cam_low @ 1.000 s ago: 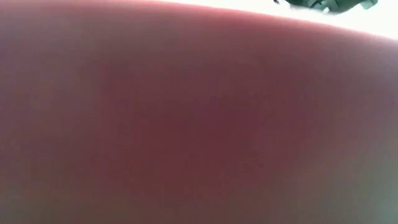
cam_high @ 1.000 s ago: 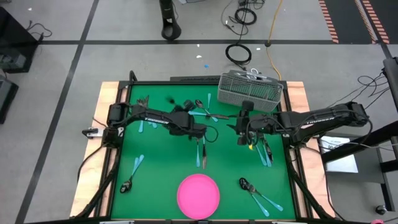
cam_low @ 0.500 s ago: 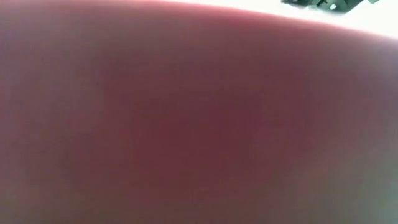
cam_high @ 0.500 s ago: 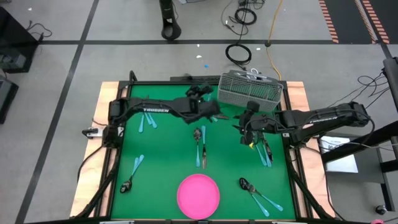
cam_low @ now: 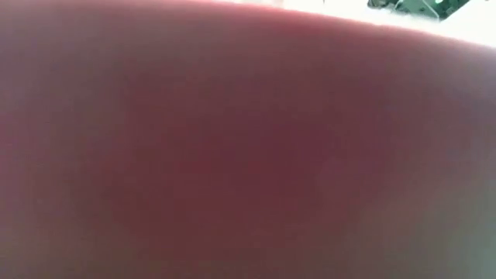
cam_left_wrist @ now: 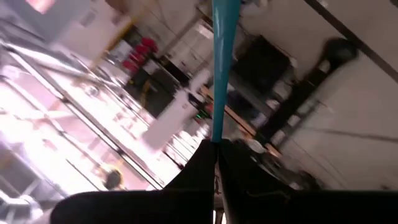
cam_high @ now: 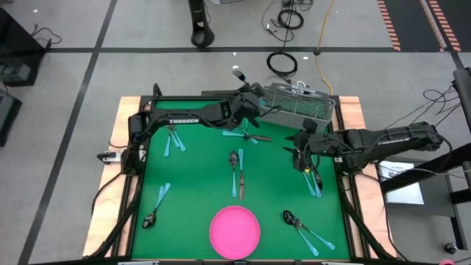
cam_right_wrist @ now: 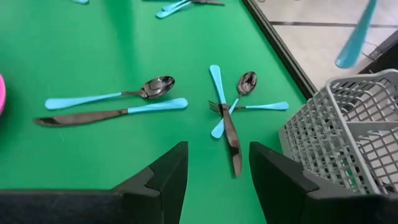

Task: Sort silverware
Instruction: Put the blue fork into the utensil holder

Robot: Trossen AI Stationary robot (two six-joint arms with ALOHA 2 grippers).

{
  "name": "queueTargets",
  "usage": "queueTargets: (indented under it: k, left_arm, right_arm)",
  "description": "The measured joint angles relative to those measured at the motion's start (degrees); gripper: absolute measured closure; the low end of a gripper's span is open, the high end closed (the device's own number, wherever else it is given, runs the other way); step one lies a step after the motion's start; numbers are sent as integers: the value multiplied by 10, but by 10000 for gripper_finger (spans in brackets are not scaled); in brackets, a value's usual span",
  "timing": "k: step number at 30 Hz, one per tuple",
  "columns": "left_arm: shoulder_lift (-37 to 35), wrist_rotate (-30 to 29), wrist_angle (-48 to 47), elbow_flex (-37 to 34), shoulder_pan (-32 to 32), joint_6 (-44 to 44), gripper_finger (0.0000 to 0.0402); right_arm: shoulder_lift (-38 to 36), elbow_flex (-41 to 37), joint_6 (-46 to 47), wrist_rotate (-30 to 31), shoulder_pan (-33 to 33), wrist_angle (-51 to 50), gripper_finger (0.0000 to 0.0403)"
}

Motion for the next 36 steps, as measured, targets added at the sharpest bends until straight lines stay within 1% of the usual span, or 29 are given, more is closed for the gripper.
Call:
queueTargets:
  k: [5, 9, 13, 18, 21, 24, 26, 30, 36]
  left_arm:
    - [0, 61, 89, 0, 7, 127, 400]
    - [0, 88, 141, 0, 15, 196, 400]
    - [7, 109, 160, 0, 25, 247, 400]
    - [50, 116, 194, -1, 34, 335, 400]
    - [78, 122, 263, -1, 36, 374, 400]
    - [98, 144, 336, -1, 38, 413, 400]
    - [101, 149, 331, -1, 38, 423, 400]
    - [102, 145, 272, -1, 38, 424, 400]
    - [102, 152, 259, -1, 37, 419, 400]
  right_arm:
    - [0, 0, 3, 0, 0, 3, 243]
    - [0, 0, 0, 0, 0, 14, 243]
    - [0, 0, -9, 0, 0, 15, 243]
    - [0, 0, -20, 0, 0, 16, 243]
    - [0, 0, -28, 0, 0, 16, 243]
    - [0, 0, -34, 0, 0, 15, 243]
    - [0, 0, -40, 0, 0, 15, 243]
    - [0, 0, -47, 0, 0, 15, 243]
    - [0, -1, -51, 0, 0, 15, 243]
